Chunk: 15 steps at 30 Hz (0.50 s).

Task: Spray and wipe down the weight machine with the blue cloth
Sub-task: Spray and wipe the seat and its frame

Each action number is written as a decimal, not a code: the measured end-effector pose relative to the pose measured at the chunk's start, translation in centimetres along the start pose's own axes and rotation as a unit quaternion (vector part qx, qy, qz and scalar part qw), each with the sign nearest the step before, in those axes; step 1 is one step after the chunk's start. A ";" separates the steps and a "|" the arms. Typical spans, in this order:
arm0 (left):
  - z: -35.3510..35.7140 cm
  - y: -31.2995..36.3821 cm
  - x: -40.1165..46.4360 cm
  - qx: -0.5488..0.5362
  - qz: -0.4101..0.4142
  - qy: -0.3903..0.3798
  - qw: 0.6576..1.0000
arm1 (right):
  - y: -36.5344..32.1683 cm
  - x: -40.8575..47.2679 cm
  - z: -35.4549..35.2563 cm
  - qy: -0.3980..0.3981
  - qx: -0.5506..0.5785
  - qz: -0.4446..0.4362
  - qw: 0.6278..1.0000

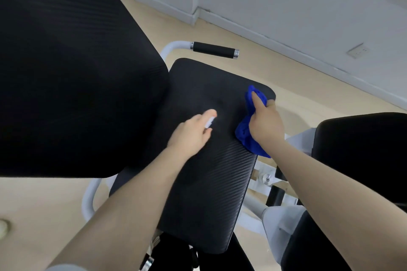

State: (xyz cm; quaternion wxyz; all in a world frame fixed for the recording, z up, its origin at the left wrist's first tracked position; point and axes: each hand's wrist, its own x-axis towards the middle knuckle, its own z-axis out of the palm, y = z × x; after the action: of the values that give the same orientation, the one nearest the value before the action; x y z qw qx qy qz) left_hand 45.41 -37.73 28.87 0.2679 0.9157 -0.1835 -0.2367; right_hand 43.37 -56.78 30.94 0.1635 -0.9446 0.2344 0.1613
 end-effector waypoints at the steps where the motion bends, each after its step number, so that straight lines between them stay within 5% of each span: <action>1: 0.4 0.9 0.2 0.014 0.020 -0.014 1.000 | 0.1 0.4 -0.3 0.009 0.004 0.020 1.000; 4: 1.2 1.1 0.6 -0.004 -0.020 0.003 1.000 | 0.1 1.6 -0.7 0.008 -0.026 0.011 1.000; 9: -1.0 -3.0 2.3 -0.052 -0.140 0.109 0.983 | -3.0 1.2 2.1 -0.044 -0.132 -0.149 0.979; 13: -1.5 -4.9 3.7 -0.065 -0.185 0.090 0.976 | -5.3 1.5 5.1 -0.116 -0.270 -0.324 0.899; 15: -1.1 -4.8 3.9 -0.071 -0.189 0.088 0.976 | -3.8 4.0 3.3 -0.104 -0.303 -0.333 0.887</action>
State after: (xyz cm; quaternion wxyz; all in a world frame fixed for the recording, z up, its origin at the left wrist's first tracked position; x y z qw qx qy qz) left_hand 50.17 -35.28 25.59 0.2980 0.9296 0.0341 -0.2139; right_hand 47.87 -53.87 27.32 -0.0628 -0.9485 -0.1722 0.2583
